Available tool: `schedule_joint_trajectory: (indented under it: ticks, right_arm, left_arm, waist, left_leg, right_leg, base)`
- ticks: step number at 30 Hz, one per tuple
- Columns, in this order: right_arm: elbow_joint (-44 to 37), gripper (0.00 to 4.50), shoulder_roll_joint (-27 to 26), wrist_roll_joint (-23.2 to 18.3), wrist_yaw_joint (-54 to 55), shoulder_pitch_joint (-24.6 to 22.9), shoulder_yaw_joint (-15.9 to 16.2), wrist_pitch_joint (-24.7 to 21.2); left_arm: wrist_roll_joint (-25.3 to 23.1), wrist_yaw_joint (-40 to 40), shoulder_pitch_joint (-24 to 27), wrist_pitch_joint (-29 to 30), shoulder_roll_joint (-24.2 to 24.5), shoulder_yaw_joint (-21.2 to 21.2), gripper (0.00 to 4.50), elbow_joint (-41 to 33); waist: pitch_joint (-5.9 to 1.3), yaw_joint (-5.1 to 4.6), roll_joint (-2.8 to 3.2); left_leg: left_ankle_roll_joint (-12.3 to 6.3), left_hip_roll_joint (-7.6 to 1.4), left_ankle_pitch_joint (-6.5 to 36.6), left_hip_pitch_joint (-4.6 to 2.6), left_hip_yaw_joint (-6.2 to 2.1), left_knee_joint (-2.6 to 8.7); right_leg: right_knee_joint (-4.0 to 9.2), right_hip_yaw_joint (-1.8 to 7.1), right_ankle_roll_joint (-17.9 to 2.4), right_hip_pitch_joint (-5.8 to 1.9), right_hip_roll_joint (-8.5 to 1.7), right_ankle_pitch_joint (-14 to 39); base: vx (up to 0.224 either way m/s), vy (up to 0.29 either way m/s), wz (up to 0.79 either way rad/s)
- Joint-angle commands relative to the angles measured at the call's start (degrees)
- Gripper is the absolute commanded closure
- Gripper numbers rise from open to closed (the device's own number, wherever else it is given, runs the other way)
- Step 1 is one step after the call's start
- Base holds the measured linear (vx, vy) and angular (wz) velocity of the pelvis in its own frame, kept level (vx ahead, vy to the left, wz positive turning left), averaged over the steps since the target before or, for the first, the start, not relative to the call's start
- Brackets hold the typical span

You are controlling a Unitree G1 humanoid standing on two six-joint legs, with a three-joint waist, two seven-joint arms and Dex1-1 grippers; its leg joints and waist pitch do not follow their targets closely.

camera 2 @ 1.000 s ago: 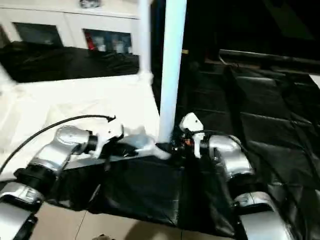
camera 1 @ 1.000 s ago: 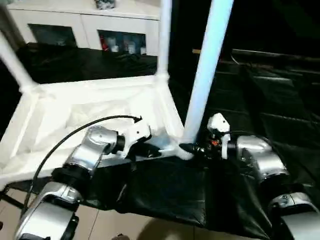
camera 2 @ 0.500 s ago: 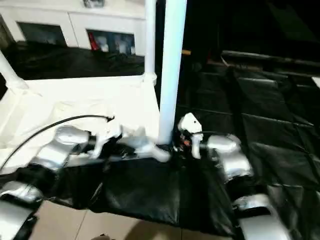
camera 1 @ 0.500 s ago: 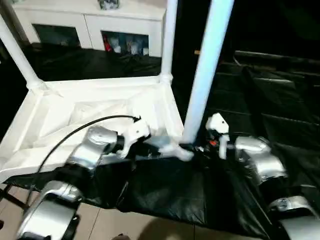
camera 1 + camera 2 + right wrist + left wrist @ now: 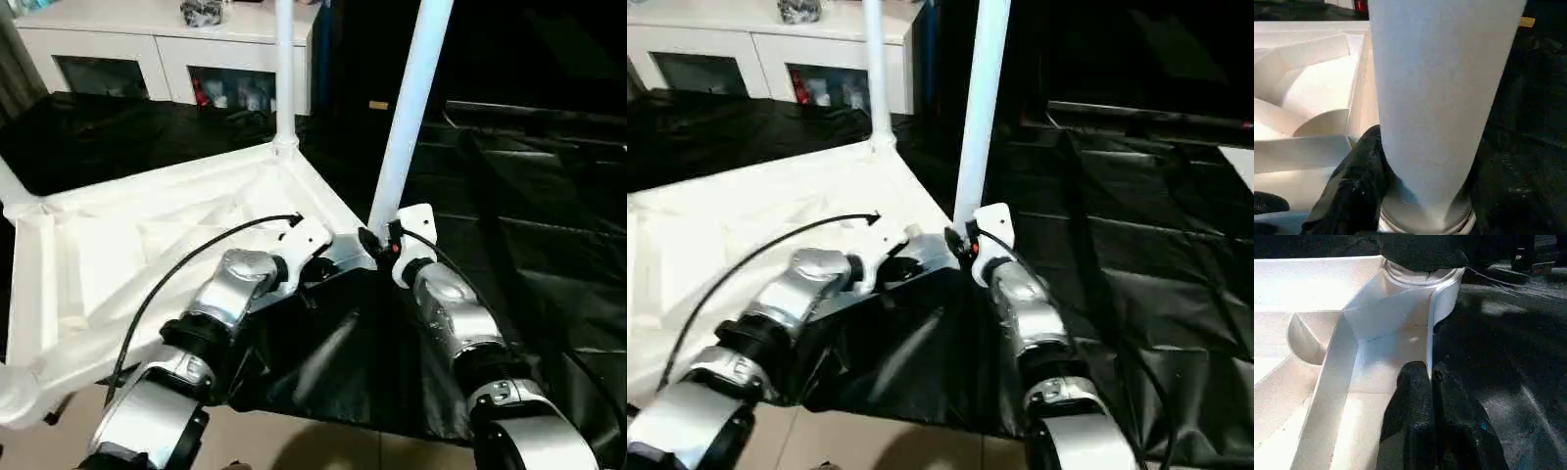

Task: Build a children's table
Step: Rotate leg to tighten

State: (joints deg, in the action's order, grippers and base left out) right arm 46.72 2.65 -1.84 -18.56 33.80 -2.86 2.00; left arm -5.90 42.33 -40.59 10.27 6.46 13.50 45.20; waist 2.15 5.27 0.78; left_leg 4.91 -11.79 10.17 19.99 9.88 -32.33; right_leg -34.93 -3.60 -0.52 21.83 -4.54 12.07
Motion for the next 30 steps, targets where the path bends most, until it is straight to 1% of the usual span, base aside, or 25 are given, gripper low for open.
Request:
schedule_joint_trajectory:
  ticks: [1, 2, 3, 4, 5, 6, 7, 8, 9, 11, 12, 13, 14, 15, 16, 17, 20, 21, 22, 23, 25, 26, 28, 29, 30]
  right_arm:
    - [0.95, 1.74, -4.41, -1.35, -6.18, -1.97, 3.73, -1.54]
    - [0.35, 1.74, -3.84, -1.9, -7.49, -2.22, 3.66, -1.45]
    - [-0.34, 1.62, -2.9, -1.9, -8.65, -2.49, 3.91, -1.1]
    - [-0.84, 1.5, -1.5, -1.57, -10.01, -2.63, 4.21, -0.6]
    - [-0.85, 1.41, -1.19, -1.49, -10.26, -2.61, 4.24, -0.55]
    - [-0.84, 1.41, 0.43, -1.27, -13.16, -2.54, 4.77, -0.17]
    - [-0.7, 1.41, 1.9, -0.98, -15.63, -2.35, 5.26, 0.05]
    - [-0.45, 1.41, 3.51, -0.67, -18.51, -2.08, 5.82, 0.49]
    - [-0.01, 1.41, 5.03, -0.21, -20.81, -1.7, 6.24, 1.36]
    - [0.22, 1.41, 6.29, -0.22, -22.91, -1.3, 6.52, 1.79]
    - [0.25, 1.41, 6.59, -0.35, -23.62, -1.19, 6.57, 1.67]
    - [0.26, 1.41, 7.29, -0.58, -25.51, -0.94, 6.76, 1.58]
    - [0.16, 1.41, 7.92, -0.69, -27.36, -0.85, 7.1, 1.46]
    - [-0.24, 1.41, 9.49, -0.85, -31.95, -0.81, 8.09, 1.31]
    - [-0.41, 1.41, 10.24, -0.89, -34.11, -0.84, 8.57, 1.29]
    - [-0.42, 1.41, 10.39, -0.86, -34.49, -0.84, 8.68, 1.35]
    - [-1.06, 1.41, 13.12, -1.78, -42.56, -0.9, 10.03, 1.38]
    - [-1.5, 1.41, 13.7, -2.52, -44.89, -0.87, 10.25, 0.75]
    - [-1.86, 1.58, 14.27, -3.09, -47.64, -0.83, 10.43, 0.27]
    - [-2.22, 1.69, 14.83, -3.52, -50.18, -0.75, 10.71, -0.48]
    - [-2.5, 1.69, 15.54, -3.88, -53.49, -0.61, 11.17, -1.28]
    - [-2.5, 1.86, 15.54, -3.88, -53.49, -0.61, 11.17, -1.28]
    - [-2.88, 1.94, 16.17, -4.03, -56.6, -0.67, 12.17, -2.29]
    - [-2.96, 1.96, 16.26, -4.07, -57.13, -0.71, 12.34, -2.49]
    - [-3.09, 1.98, 16.27, -4.1, -57.59, -0.87, 12.5, -2.51]
  left_arm:
    - [0.38, -1.74, -0.05, -1.14, -1.59, 0.19, 4.5, -0.69]
    - [0.65, -0.54, 0.22, -1.63, -1.13, 0.32, 4.5, -1.03]
    - [0.95, 1.17, 0.52, -2.22, -0.48, 0.55, 4.5, -1.45]
    - [1.56, 3.85, 0.99, -2.83, 0.37, 0.9, 4.5, -2.18]
    - [1.74, 4.57, 1.12, -2.96, 0.56, 0.98, 4.5, -2.39]
    - [2.12, 7.28, 1.56, -3.58, 1.48, 1.34, 4.5, -3.07]
    - [2.38, 9.57, 1.86, -3.67, 2.32, 1.68, 4.5, -3.53]
    - [2.44, 11.86, 2.13, -4.32, 3.27, 2.13, 4.5, -3.8]
    - [2.61, 14.19, 2.35, -5.34, 4.1, 2.51, 4.5, -3.84]
    - [2.75, 16.02, 2.35, -5.86, 4.71, 2.73, 4.5, -3.56]
    - [2.72, 16.36, 2.3, -5.78, 4.89, 2.79, 4.5, -3.46]
    - [2.69, 17.42, 2.21, -6.18, 5.37, 3.02, 4.5, -3.35]
    - [2.83, 18.2, 2.09, -6.12, 5.72, 3.0, 4.5, -3.28]
    - [3.18, 20.35, 1.86, -6.31, 6.63, 3.06, 4.5, -3.24]
    - [3.31, 21.36, 1.74, -6.45, 7.03, 3.1, 4.5, -3.21]
    - [3.36, 21.58, 1.74, -6.42, 7.11, 3.11, 4.5, -3.24]
    - [3.81, 25.09, 1.31, -6.28, 8.78, 3.22, 4.5, -3.51]
    - [3.86, 26.03, 1.23, -6.4, 9.29, 3.31, 4.5, -3.57]
    - [3.79, 27.34, 1.17, -6.85, 9.89, 3.48, 4.5, -3.49]
    - [3.98, 28.97, 1.22, -6.96, 10.52, 3.62, 4.5, -3.66]
    - [4.2, 30.8, 1.27, -7.22, 11.28, 3.74, 4.5, -3.75]
    - [4.2, 30.8, 1.27, -7.22, 11.28, 3.74, 4.5, -3.75]
    - [4.47, 32.84, 1.48, -7.12, 12.22, 4.11, 4.5, -3.91]
    - [4.49, 33.22, 1.52, -7.09, 12.38, 4.21, 4.5, -3.92]
    - [4.53, 33.49, 1.55, -7.05, 12.53, 4.22, 4.5, -3.88]
  waist:
    - [-2.54, -0.11, 0.06]
    - [-2.54, -0.2, 0.08]
    - [-2.65, -0.23, 0.14]
    - [-2.79, -0.26, 0.07]
    - [-2.88, -0.28, 0.25]
    - [-2.93, -0.31, 0.33]
    - [-2.92, -0.37, 0.16]
    - [-2.9, -0.41, 0.37]
    - [-2.98, -0.44, 0.32]
    - [-3.01, -0.3, 0.09]
    - [-3.06, -0.19, 0.16]
    - [-3.13, -0.1, 0.28]
    - [-3.02, -0.1, 0.0]
    - [-3.06, 0.12, 0.1]
    - [-3.01, 0.23, 0.05]
    - [-2.95, 0.31, 0.15]
    - [-2.88, 0.64, -0.2]
    - [-2.86, 0.71, -0.18]
    - [-2.9, 1.02, -0.12]
    - [-2.94, 1.09, -0.06]
    - [-3.0, 1.24, -0.15]
    - [-3.02, 1.32, -0.14]
    - [-3.07, 1.37, -0.07]
    - [-3.09, 1.41, -0.22]
    - [-3.1, 1.43, -0.17]
  left_leg:
    - [-0.84, -1.24, 14.98, 0.0, -0.29, 4.05]
    - [-1.01, -1.22, 14.75, 0.15, -0.33, 4.08]
    - [-1.3, -1.28, 14.11, 0.32, -0.39, 4.08]
    - [-1.66, -1.27, 13.23, 0.23, -0.28, 3.89]
    - [-1.89, -1.23, 12.35, 0.26, -0.21, 3.74]
    - [-2.05, -1.18, 11.67, 0.32, -0.18, 3.64]
    - [-2.55, -1.05, 10.79, 0.47, -0.13, 3.53]
    - [-2.76, -0.98, 10.46, 0.5, -0.09, 3.47]
    - [-3.47, -1.03, 9.56, 0.63, 0.0, 3.28]
    - [-3.89, -1.15, 8.82, 0.52, 0.13, 3.18]
    - [-4.02, -1.14, 8.36, 0.49, 0.16, 3.08]
    - [-4.34, -1.24, 7.31, 0.52, 0.14, 3.03]
    - [-4.6, -1.27, 7.37, 0.56, 0.15, 3.09]
    - [-4.84, -1.33, 7.78, 0.43, 0.18, 3.03]
    - [-5.12, -1.36, 8.14, 0.51, 0.23, 2.96]
    - [-5.11, -1.5, 8.77, 0.47, 0.23, 3.0]
    - [-5.0, -1.49, 9.65, 0.42, 0.24, 3.01]
    - [-5.07, -1.55, 9.6, 0.39, 0.25, 3.02]
    - [-5.32, -1.59, 9.26, 0.43, 0.2, 2.99]
    - [-5.35, -1.62, 9.05, 0.4, 0.19, 2.98]
    - [-5.6, -1.61, 8.37, 0.39, 0.2, 2.9]
    - [-5.66, -1.65, 8.05, 0.36, 0.19, 2.89]
    - [-5.61, -1.62, 7.76, 0.32, 0.17, 2.86]
    - [-5.67, -1.61, 7.5, 0.37, 0.16, 2.84]
    - [-5.65, -1.62, 7.43, 0.37, 0.16, 2.83]
  right_leg:
    - [5.04, 2.62, -10.39, -1.84, -3.56, 11.96]
    - [4.99, 2.58, -10.41, -1.98, -3.51, 11.34]
    - [4.81, 2.51, -10.54, -2.16, -3.53, 10.12]
    - [4.66, 2.52, -11.03, -2.16, -3.49, 8.28]
    - [4.5, 2.53, -11.79, -2.26, -3.54, 6.42]
    - [4.36, 2.54, -12.17, -2.32, -3.49, 5.26]
    - [4.25, 2.43, -12.61, -2.52, -3.37, 3.8]
    - [4.21, 2.39, -12.74, -2.55, -3.32, 3.49]
    - [4.14, 2.41, -13.24, -2.72, -3.41, 2.84]
    - [4.1, 2.38, -13.8, -2.61, -3.44, 2.33]
    - [3.94, 2.4, -14.06, -2.65, -3.43, 1.68]
    - [3.62, 2.36, -14.51, -2.7, -3.35, -0.35]
    - [3.63, 2.27, -14.64, -2.67, -3.28, -0.55]
    - [3.55, 2.18, -14.96, -2.63, -3.32, -0.18]
    - [3.55, 2.14, -15.18, -2.64, -3.3, 0.18]
    - [3.59, 2.16, -15.25, -2.53, -3.35, 0.86]
    - [3.74, 2.18, -15.03, -2.57, -3.46, 3.2]
    - [3.73, 2.23, -15.04, -2.51, -3.52, 3.35]
    - [3.67, 2.24, -15.11, -2.54, -3.52, 3.11]
    - [3.6, 2.23, -15.21, -2.52, -3.5, 2.72]
    - [3.42, 2.2, -15.52, -2.52, -3.47, 1.42]
    - [3.37, 2.18, -15.78, -2.52, -3.53, 0.87]
    - [3.3, 2.15, -16.06, -2.53, -3.52, 0.45]
    - [3.23, 2.13, -16.17, -2.59, -3.52, 0.16]
    - [3.18, 2.14, -16.24, -2.56, -3.55, 0.06]
  base:
    - [0.0, 0.0, 0.0]
    - [0.0, 0.0, 0.0]
    - [0.0, 0.0, 0.0]
    - [0.0, 0.0, 0.0]
    - [0.0, 0.0, 0.0]
    - [0.0, 0.0, 0.0]
    - [0.0, 0.0, 0.0]
    - [0.0, 0.0, 0.0]
    - [0.0, 0.0, 0.0]
    - [0.0, 0.0, 0.0]
    - [0.0, 0.0, 0.0]
    - [0.0, 0.0, 0.0]
    - [0.0, 0.0, 0.0]
    - [0.0, 0.0, 0.0]
    - [0.0, 0.0, 0.0]
    - [0.0, 0.0, 0.0]
    - [0.0, 0.0, 0.0]
    - [0.0, 0.0, 0.0]
    - [0.0, 0.0, 0.0]
    - [0.0, 0.0, 0.0]
    - [0.0, 0.0, 0.0]
    - [0.0, 0.0, 0.0]
    - [0.0, 0.0, 0.0]
    - [0.0, 0.0, 0.0]
    - [0.0, 0.0, 0.0]
